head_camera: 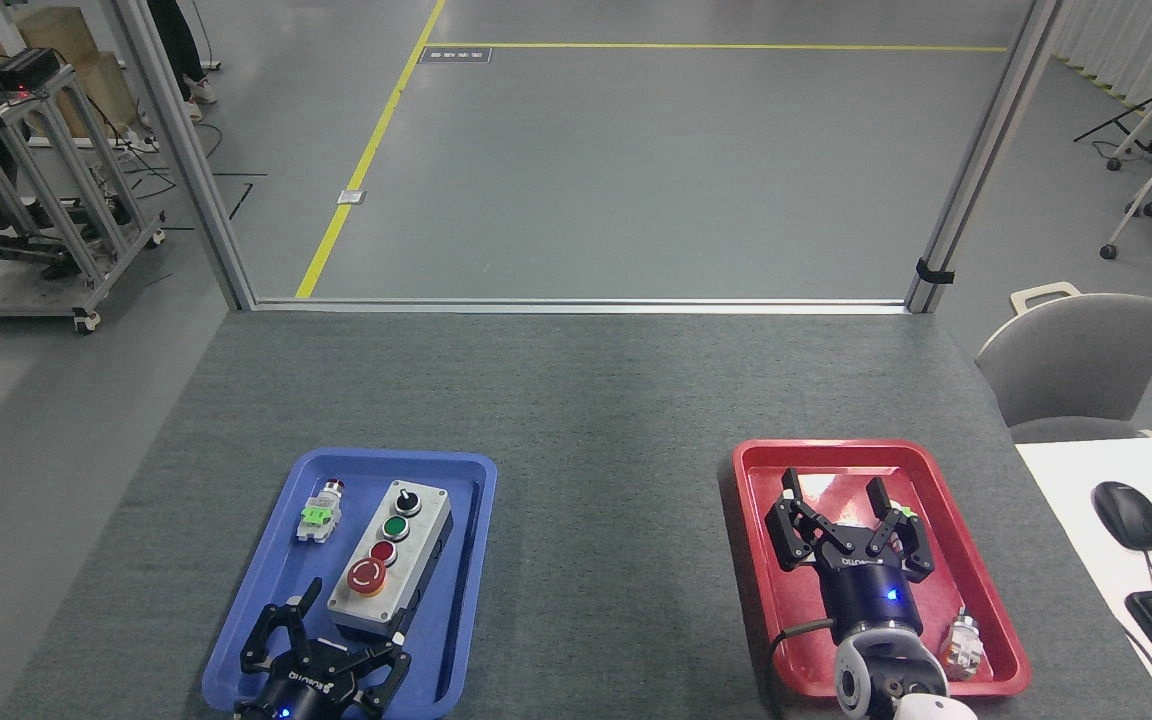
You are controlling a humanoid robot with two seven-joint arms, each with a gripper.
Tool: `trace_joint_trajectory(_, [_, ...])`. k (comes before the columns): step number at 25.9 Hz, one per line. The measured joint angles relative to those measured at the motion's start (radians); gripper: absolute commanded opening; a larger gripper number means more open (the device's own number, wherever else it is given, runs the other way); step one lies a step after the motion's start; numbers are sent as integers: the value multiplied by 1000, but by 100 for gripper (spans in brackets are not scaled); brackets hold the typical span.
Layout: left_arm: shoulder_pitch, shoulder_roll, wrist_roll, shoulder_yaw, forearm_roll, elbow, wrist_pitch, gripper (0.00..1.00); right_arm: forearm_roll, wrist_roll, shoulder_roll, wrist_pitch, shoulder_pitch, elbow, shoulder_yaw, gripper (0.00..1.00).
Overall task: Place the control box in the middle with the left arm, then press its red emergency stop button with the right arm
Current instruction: 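Close the left gripper around the near end of the control box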
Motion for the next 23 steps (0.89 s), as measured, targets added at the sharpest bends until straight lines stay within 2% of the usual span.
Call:
trace_joint_trajectory(10, [-83, -26, -2, 0, 0, 103, 4, 99, 0, 1, 4, 0, 1, 0, 0, 100])
trace_joint_trajectory(23, [-124, -45, -18, 0, 10, 181, 1, 98, 0, 1, 7, 0, 2, 0, 0, 100])
